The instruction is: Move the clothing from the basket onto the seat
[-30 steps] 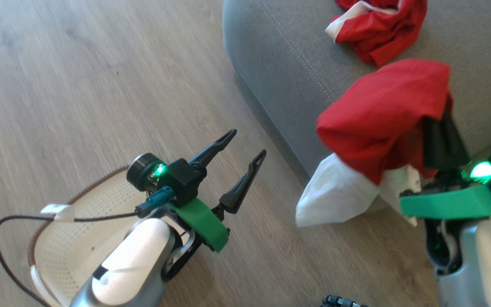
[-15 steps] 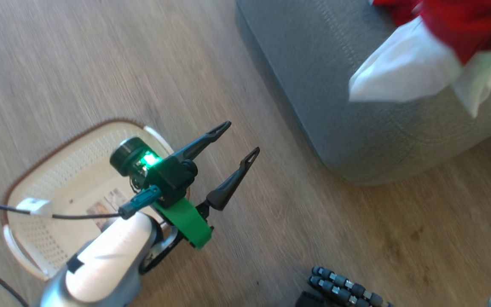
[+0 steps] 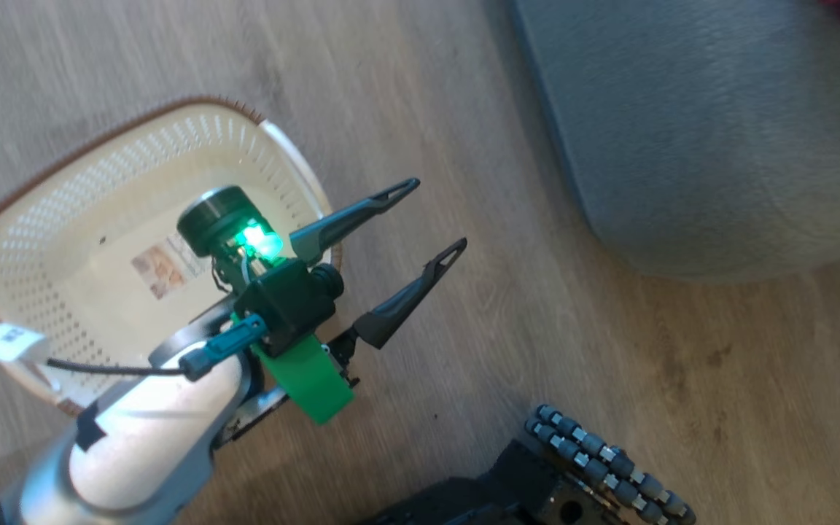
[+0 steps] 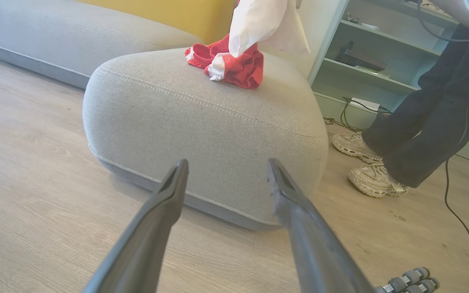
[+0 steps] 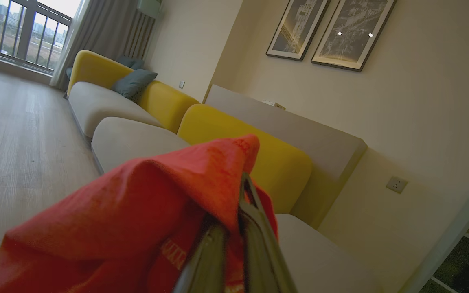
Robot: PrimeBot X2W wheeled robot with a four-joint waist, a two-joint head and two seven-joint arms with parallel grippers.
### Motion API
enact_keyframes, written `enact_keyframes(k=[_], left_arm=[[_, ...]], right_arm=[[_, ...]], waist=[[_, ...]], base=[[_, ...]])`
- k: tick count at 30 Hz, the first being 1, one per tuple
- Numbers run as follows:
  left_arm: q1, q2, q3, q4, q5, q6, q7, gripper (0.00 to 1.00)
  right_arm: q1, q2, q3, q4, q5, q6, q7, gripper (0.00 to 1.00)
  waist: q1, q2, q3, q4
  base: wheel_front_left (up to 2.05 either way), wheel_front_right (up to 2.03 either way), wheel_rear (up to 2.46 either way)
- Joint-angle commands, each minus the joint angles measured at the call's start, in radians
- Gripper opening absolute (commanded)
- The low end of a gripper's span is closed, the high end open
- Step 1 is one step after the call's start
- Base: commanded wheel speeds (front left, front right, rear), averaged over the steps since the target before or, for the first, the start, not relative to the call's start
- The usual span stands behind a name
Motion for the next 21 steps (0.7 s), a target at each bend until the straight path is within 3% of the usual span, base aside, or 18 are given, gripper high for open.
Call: enact_keyframes(k=[1, 4, 11, 16, 21], left_arm=[[-0.024, 0.027, 0.023, -0.048, -0.007, -0.001, 0.000, 1.00], [-0.039, 0.048, 0.017, -0.068, -0.011, -0.001, 0.000, 1.00], [-0.050, 0.079, 0.016, -0.080, -0.019, -0.001, -0.009, 1.00], [-0.052, 0.094, 0.025, -0.073, -0.022, -0.001, -0.017, 1.00], [-0.058, 0.095, 0.030, -0.061, -0.026, -0.001, -0.022, 1.00]], right_arm=[[-0.041, -0.041, -0.023, -0.041, -0.026, 0.000, 0.033, 0.00], [-0.088, -0.037, -0.113, -0.073, -0.061, 0.000, 0.109, 0.00], [-0.083, 0.075, -0.359, -0.128, -0.131, 0.000, 0.238, 0.00], [-0.018, 0.151, -0.416, -0.070, -0.133, 0.000, 0.233, 0.00], [0.017, 0.160, -0.405, 0.028, -0.101, 0.000, 0.148, 0.00]], waist=[[-0.0002, 0.0000, 0.062, 0.047], [-0.0002, 0.0000, 0.109, 0.072], [-0.0002, 0.0000, 0.175, 0.126], [-0.0002, 0.0000, 0.195, 0.143], [-0.0002, 0.0000, 0.188, 0.148]], base=[[0.00, 0.00, 0.00], [0.00, 0.00, 0.00], [0.00, 0.00, 0.00], [0.00, 0.00, 0.00], [0.00, 0.00, 0.00]])
